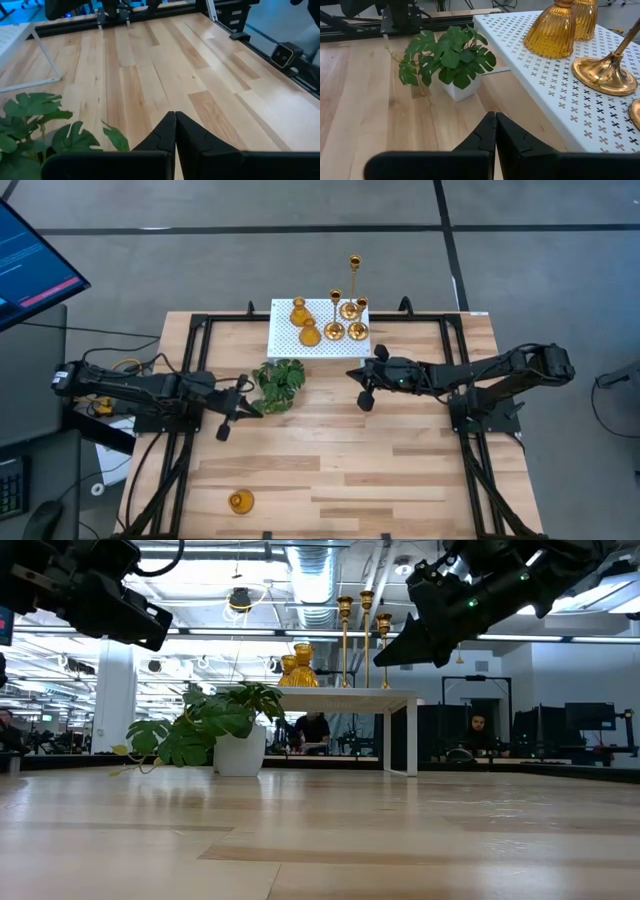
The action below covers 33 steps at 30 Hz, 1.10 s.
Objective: Pick & Place candle stick holders
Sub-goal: Put the yellow glass candle holder on the shelf
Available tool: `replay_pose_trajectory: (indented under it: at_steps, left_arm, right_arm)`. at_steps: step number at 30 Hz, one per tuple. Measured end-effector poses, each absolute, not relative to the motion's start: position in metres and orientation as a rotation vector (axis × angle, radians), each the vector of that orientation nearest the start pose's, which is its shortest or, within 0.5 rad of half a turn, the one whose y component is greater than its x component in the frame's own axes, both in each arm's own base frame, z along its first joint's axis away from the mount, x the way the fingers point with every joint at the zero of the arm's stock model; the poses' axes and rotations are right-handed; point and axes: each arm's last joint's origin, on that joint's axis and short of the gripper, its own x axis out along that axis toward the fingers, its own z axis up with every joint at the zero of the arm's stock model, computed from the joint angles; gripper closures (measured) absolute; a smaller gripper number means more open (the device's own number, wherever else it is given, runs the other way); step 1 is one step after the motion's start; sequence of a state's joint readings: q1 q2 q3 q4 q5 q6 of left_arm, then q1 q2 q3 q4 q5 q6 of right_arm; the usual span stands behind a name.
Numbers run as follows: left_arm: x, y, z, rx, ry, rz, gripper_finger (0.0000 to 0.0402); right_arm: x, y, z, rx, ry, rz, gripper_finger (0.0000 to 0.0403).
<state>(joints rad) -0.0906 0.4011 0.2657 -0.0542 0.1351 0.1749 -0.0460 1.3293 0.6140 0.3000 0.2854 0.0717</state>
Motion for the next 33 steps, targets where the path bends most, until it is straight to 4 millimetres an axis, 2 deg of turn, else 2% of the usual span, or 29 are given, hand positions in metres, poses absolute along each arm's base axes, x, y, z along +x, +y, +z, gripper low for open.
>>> replay_pose_trajectory:
  at_steps: [3,9,16,25,33]
  left_arm:
    - [0.122,-0.016,0.218,0.169,0.139,-0.257,0.0394]
    - [0.12,-0.028,0.227,0.158,0.023,-0.499,0.0397]
    - [0.118,-0.041,0.234,0.041,0.04,-0.594,0.0398]
    - [0.122,-0.069,0.23,-0.031,0.164,-0.556,0.0399]
    - [0.116,-0.109,0.252,0.032,0.243,-0.579,0.0399]
  right_arm:
    - [0.268,-0.02,0.206,0.064,0.394,-0.35,0.0403]
    - [0.268,-0.019,0.206,0.191,0.372,-0.371,0.0403]
    - [0.269,-0.007,0.206,0.231,0.367,-0.338,0.0403]
    - [0.268,0.009,0.206,0.248,0.355,-0.342,0.0403]
    - [0.267,0.015,0.206,0.233,0.348,-0.362,0.0403]
